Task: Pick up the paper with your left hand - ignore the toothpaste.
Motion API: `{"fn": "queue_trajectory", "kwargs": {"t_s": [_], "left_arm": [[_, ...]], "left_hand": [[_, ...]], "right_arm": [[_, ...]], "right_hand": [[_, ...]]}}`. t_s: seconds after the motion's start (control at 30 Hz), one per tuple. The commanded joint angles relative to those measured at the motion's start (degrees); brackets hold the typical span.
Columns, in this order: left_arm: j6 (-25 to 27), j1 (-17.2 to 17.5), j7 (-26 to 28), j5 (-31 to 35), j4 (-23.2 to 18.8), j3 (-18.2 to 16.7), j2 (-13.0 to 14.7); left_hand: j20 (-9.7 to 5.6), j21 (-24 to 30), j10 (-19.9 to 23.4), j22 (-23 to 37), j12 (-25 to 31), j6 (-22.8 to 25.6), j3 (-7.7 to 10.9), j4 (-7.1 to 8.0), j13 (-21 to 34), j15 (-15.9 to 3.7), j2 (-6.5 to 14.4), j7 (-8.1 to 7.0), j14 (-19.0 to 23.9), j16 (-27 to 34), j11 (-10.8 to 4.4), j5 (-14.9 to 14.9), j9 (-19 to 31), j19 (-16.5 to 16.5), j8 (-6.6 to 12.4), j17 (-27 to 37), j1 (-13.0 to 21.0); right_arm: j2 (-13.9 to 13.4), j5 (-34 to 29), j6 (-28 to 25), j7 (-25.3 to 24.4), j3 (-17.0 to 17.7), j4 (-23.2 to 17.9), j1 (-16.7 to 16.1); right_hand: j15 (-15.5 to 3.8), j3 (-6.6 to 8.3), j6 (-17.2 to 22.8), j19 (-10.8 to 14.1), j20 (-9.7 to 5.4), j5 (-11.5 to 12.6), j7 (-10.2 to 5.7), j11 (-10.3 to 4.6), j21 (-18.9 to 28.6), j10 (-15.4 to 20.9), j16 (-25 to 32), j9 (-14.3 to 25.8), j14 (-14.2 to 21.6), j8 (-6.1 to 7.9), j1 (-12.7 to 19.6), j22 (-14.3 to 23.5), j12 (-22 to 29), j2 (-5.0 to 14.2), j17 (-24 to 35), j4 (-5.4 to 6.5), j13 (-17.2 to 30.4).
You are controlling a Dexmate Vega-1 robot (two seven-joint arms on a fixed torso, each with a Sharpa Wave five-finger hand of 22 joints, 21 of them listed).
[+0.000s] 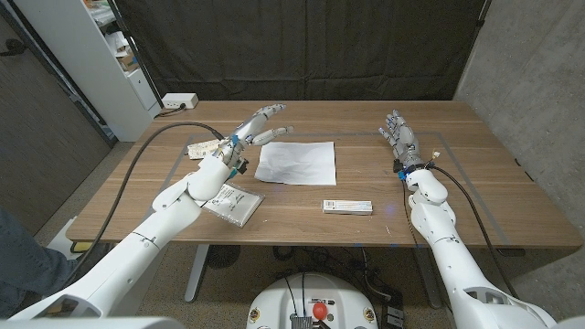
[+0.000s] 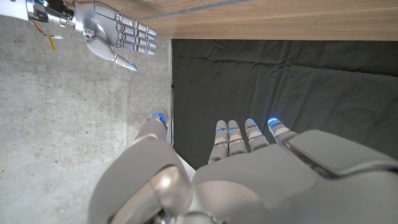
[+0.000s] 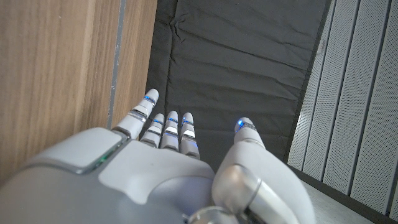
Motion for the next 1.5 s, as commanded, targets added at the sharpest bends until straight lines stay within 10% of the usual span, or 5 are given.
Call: {"fn": "queue_trajectory", "kwargs": {"t_s": [0.03, 1.5], "left_arm": [[5.8, 0.1, -1.7, 3.4, -3.4, 1.4, 1.7], [14.5, -1.1, -3.5, 7.6, -5.6, 7.4, 1.8]], "left_hand": [[0.96, -0.2, -0.7, 0.1, -0.2, -0.7, 0.27, -0.52, 0.2, 0.51, -0.3, -0.05, -0.7, 0.0, -0.27, 0.0, 0.3, -0.2, -0.20, 0.2, 1.3], [2.76, 1.2, 2.1, 0.2, 1.5, -1.0, 0.03, -0.11, 0.5, 1.15, -2.8, -0.14, 0.7, 1.0, 1.08, 0.0, 0.4, 3.5, 0.71, 0.2, 6.3]], "right_arm": [[0.1, 0.2, 0.3, 0.1, -0.1, 0.2, -0.1], [-0.2, 1.3, 0.1, 0.5, 0.6, -1.5, -2.1]], "right_hand": [[0.20, -0.23, 0.2, 0.1, -0.02, 0.0, -0.02, -0.16, 0.2, 0.5, 0.1, 0.2, 0.2, -0.11, -0.1, 0.1, -0.3, 0.04, -0.1, -0.08, 0.1], [0.25, -0.28, -0.1, 0.1, -0.09, 0.0, -0.09, -0.28, 0.2, 0.5, 0.2, 0.2, 0.3, -0.25, -0.2, 0.1, -0.3, 0.01, -0.1, -0.14, 0.1]]}}
